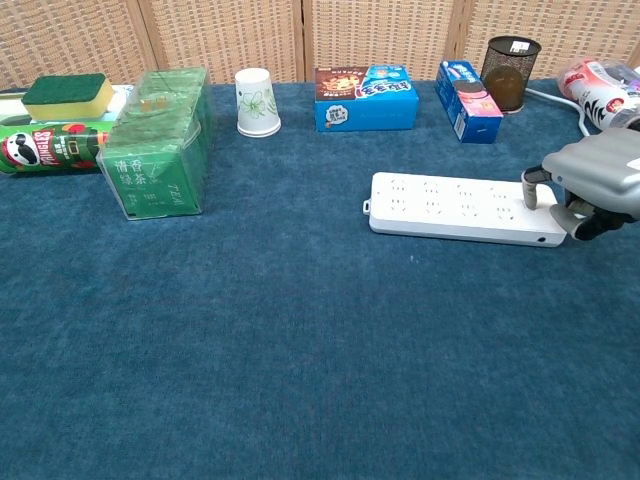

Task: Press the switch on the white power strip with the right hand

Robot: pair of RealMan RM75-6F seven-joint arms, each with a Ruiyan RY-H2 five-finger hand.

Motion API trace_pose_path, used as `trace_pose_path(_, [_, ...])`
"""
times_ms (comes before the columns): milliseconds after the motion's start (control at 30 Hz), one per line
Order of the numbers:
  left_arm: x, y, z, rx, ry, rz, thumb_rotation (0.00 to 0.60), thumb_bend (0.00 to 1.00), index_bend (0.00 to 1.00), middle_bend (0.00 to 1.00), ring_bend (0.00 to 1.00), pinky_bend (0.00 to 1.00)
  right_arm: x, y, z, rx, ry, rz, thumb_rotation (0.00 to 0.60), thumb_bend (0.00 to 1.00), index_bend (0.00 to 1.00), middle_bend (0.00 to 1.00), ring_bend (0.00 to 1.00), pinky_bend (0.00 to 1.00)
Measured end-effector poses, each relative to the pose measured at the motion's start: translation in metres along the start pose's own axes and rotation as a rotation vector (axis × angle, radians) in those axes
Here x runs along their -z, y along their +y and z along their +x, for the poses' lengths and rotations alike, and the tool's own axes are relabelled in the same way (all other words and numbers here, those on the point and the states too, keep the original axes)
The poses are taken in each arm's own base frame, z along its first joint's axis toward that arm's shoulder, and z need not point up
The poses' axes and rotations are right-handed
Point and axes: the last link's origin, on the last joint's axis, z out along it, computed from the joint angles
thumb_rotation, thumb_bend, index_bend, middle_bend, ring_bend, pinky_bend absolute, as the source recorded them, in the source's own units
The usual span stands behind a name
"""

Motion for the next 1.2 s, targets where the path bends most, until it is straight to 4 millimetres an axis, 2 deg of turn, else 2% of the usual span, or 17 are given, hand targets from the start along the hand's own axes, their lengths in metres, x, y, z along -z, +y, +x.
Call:
trace_pose_path(133, [0.0,-0.001,0.001,0.003,0.002,0.0,0.6,0.11,0.0,0.0,0.0,0.0,0.002,-0.002,0.008,-0.008,0.025,0.005,0.6,0.68,0.35,0.96,1.0,1.0])
trace_pose_path(367, [0.001,-0.001,0.002,0.007,0.004,-0.003,0.6,0.11,0.0,0.0,0.0,0.0,0.01,-0.006,0.036,-0.043,0.105,0.02,0.6,0.68,0.35,0.96,1.0,1.0])
trace_pose_path(467, [0.001,-0.002,0.002,0.008,0.004,-0.005,0.6,0.11,0.0,0.0,0.0,0.0,0.021,-0.006,0.056,-0.075,0.168,0.032,0.6,0.64,0.35,0.89,0.98,0.99])
trace_pose_path(533, [0.002,-0.002,0.002,0.007,0.002,-0.008,0.6,0.11,0.0,0.0,0.0,0.0,0.029,-0.006,0.068,-0.098,0.215,0.046,0.6,0.54,0.33,0.77,0.88,0.92])
trace_pose_path(600, [0.002,-0.002,0.001,0.006,-0.001,-0.011,0.6,0.11,0.0,0.0,0.0,0.0,0.037,-0.001,0.077,-0.118,0.272,0.055,0.6,0.37,0.29,0.6,0.69,0.78])
trace_pose_path(633, [0.002,-0.001,0.001,0.005,-0.003,-0.012,0.6,0.11,0.0,0.0,0.0,0.0,0.041,0.002,0.08,-0.127,0.295,0.058,0.6,0.31,0.28,0.54,0.62,0.74])
trace_pose_path(700, [0.002,-0.001,0.001,0.004,-0.005,-0.014,0.6,0.11,0.0,0.0,0.0,0.0,0.05,0.009,0.085,-0.151,0.347,0.065,0.6,0.12,0.27,0.38,0.43,0.61])
trace_pose_path(767, [0.002,-0.001,0.001,0.005,-0.003,-0.015,0.6,0.11,0.0,0.0,0.0,0.0,0.06,0.018,0.087,-0.177,0.395,0.072,0.6,0.02,0.26,0.28,0.31,0.5])
trace_pose_path(900, [0.003,-0.002,0.002,0.009,0.002,-0.012,0.6,0.11,0.0,0.0,0.0,0.0,0.08,0.036,0.083,-0.227,0.465,0.076,0.6,0.0,0.25,0.17,0.18,0.36])
trace_pose_path(1067, [0.004,-0.001,0.002,0.008,0.006,-0.01,0.6,0.11,0.0,0.0,0.0,0.0,0.11,0.065,0.062,-0.247,0.513,0.045,0.6,0.0,0.22,0.13,0.12,0.25])
trace_pose_path(1200, [0.006,-0.001,0.002,-0.002,0.013,-0.007,0.6,0.11,0.0,0.0,0.0,0.0,0.132,0.082,0.04,-0.255,0.477,0.005,0.6,0.0,0.21,0.11,0.1,0.21])
